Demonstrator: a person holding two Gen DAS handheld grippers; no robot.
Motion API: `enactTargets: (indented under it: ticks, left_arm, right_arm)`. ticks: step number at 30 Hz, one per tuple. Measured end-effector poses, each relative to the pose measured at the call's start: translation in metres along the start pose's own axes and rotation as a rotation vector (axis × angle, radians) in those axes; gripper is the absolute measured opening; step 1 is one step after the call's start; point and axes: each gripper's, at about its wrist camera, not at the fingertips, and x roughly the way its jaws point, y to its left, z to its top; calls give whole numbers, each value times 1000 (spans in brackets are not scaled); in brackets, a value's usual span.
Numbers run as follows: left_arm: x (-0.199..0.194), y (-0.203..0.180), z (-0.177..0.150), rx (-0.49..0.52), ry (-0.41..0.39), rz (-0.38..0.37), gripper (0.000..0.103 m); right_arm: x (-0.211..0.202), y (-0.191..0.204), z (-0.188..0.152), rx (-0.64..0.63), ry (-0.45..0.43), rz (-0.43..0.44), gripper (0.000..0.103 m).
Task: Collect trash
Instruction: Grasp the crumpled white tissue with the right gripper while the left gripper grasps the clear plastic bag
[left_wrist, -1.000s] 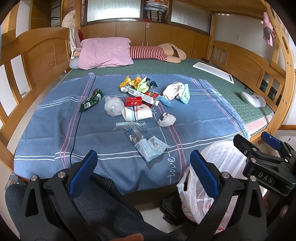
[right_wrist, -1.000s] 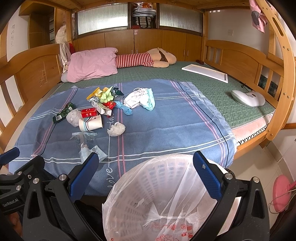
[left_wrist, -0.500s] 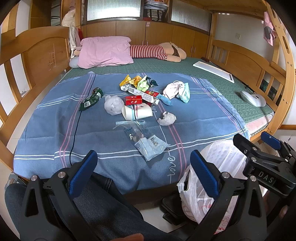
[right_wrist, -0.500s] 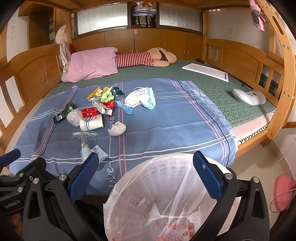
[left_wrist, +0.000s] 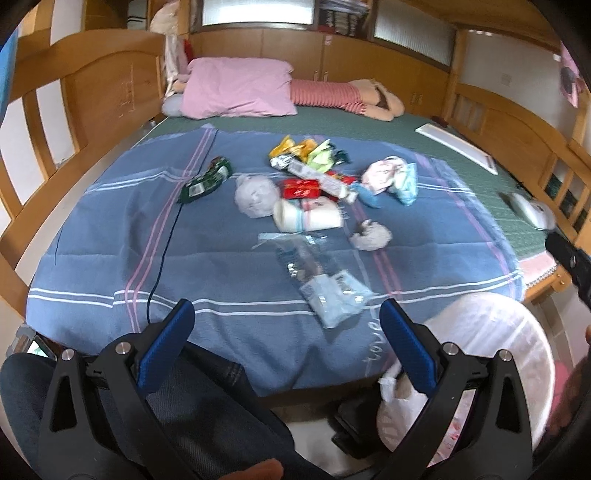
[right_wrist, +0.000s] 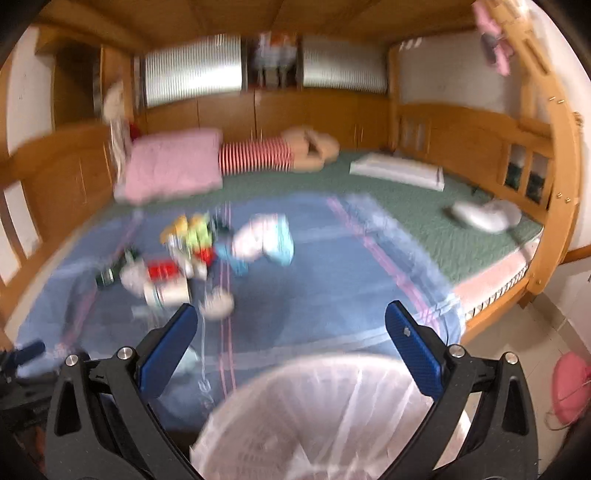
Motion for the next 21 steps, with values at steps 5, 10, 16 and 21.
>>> enactTargets:
  ticks: [5, 10, 16, 21]
  left_arm:
    - [41, 34, 1, -133, 64, -12, 99]
    - [96, 72, 3, -369, 209, -228, 73]
    - [120, 38, 8, -309, 224, -281, 81]
    - [145, -13, 20, -136, 217, -286, 82]
  right_arm:
    - [15, -7, -6, 55, 78, 28, 100]
    - [22, -10, -9, 59, 106, 18, 100]
    - [38, -7, -13, 73, 159, 31, 100]
    - [45, -10, -11, 96, 179, 23, 100]
